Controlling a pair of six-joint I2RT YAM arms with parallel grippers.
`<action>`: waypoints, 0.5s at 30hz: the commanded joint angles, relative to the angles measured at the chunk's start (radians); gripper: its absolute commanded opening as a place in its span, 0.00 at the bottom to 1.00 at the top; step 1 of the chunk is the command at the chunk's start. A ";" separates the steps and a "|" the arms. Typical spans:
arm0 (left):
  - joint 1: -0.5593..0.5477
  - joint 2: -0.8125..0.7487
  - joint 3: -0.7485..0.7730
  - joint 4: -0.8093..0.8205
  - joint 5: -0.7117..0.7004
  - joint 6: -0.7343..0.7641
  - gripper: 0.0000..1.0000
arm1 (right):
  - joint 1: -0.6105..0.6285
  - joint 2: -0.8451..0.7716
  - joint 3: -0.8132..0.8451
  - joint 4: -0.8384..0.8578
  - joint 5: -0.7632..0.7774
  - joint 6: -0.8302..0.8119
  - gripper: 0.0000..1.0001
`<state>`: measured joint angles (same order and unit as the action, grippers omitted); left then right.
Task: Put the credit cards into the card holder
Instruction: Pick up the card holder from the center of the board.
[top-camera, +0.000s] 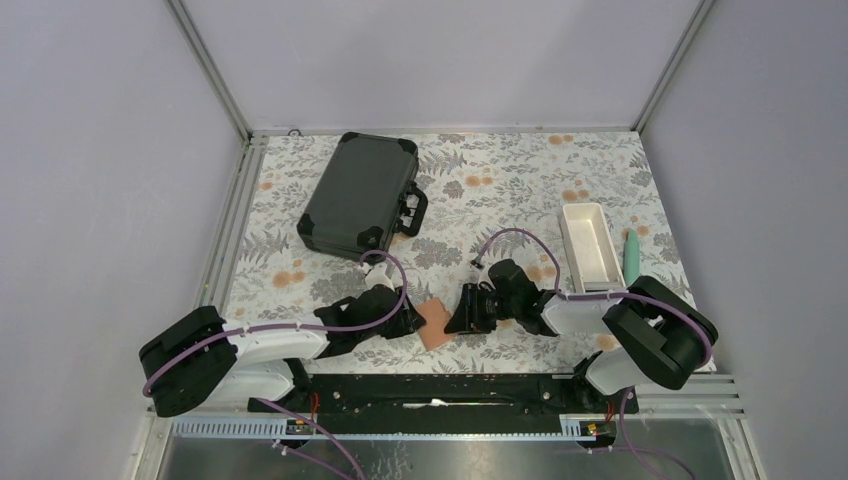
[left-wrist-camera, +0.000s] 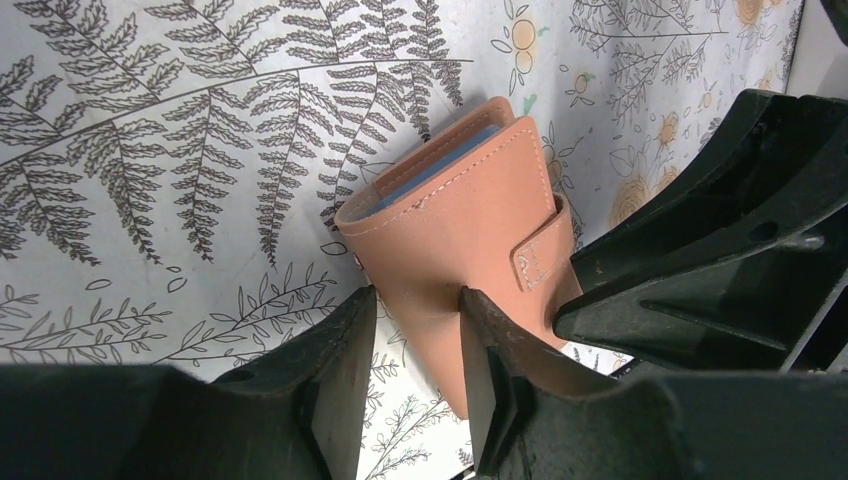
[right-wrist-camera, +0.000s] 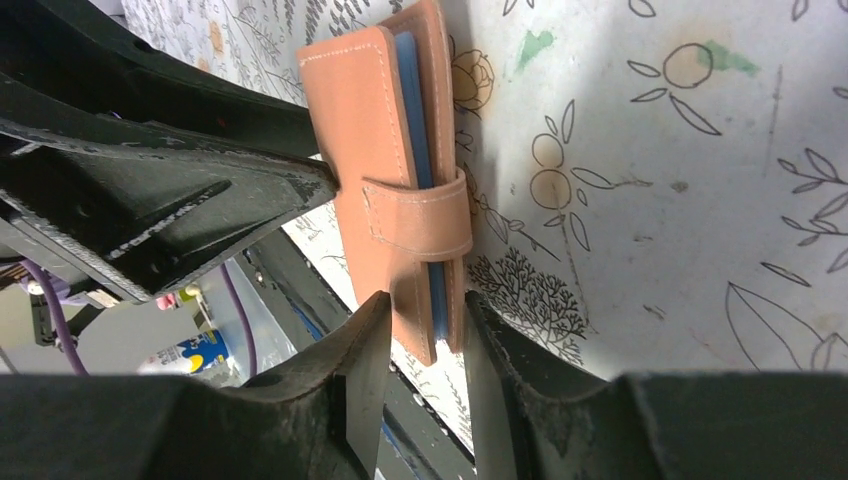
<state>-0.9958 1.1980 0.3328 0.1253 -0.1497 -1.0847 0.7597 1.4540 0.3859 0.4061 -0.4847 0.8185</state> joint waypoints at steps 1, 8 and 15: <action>-0.009 0.006 0.003 0.052 0.018 0.011 0.37 | 0.015 0.015 0.034 0.082 -0.036 0.040 0.38; -0.011 -0.005 0.000 0.079 0.025 0.016 0.36 | 0.021 0.022 0.069 0.054 -0.044 0.029 0.24; -0.011 -0.152 0.055 -0.086 -0.108 0.137 0.69 | 0.019 -0.089 0.150 -0.207 0.062 0.042 0.00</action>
<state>-1.0012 1.1496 0.3344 0.1005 -0.1619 -1.0382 0.7708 1.4578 0.4473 0.3645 -0.4984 0.8539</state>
